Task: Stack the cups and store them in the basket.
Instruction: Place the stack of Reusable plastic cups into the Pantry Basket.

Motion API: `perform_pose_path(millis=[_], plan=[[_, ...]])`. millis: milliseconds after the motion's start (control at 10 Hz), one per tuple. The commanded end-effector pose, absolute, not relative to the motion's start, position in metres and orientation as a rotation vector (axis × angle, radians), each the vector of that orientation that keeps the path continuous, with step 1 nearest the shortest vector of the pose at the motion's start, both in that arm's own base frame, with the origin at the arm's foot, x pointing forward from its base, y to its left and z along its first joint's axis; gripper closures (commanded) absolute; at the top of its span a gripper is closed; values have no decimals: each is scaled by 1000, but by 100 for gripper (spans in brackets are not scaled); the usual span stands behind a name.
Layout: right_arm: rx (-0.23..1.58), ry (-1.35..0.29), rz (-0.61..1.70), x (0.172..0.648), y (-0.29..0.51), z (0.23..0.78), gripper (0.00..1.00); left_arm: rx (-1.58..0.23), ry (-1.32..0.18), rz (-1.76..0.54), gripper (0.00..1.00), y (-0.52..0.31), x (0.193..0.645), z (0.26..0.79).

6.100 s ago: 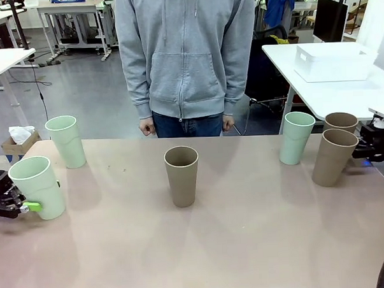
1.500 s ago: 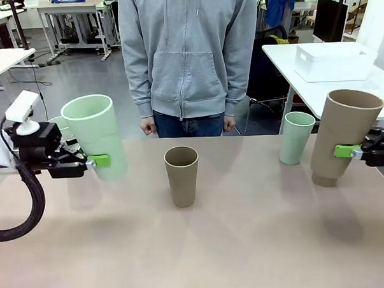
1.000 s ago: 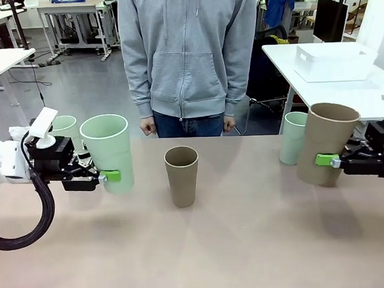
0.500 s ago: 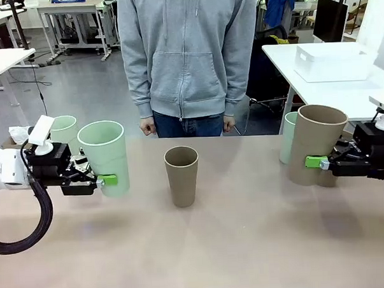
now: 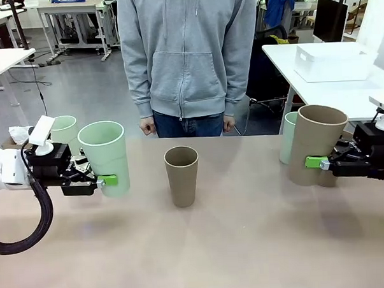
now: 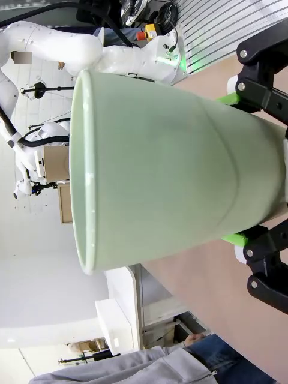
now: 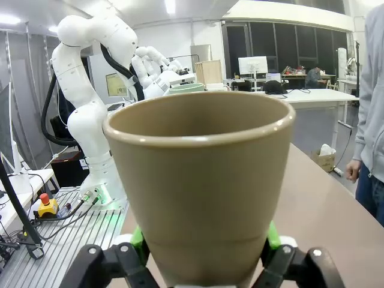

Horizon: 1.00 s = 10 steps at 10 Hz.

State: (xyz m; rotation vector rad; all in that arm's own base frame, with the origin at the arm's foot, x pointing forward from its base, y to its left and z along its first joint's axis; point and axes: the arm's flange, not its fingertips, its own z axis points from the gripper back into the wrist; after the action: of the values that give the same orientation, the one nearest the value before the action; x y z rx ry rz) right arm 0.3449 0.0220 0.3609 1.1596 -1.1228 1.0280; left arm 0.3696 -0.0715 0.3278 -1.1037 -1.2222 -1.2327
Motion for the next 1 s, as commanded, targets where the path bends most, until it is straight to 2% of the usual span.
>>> perform_pose_path(millis=[0, 900], plan=[[1159, -1125, 1027, 345, 22, 361, 15, -1108, -1222, -1233, 17, -72, 369, 329], [1159, -1125, 1027, 345, 22, 361, 15, -1108, -1222, -1233, 17, -72, 369, 329]])
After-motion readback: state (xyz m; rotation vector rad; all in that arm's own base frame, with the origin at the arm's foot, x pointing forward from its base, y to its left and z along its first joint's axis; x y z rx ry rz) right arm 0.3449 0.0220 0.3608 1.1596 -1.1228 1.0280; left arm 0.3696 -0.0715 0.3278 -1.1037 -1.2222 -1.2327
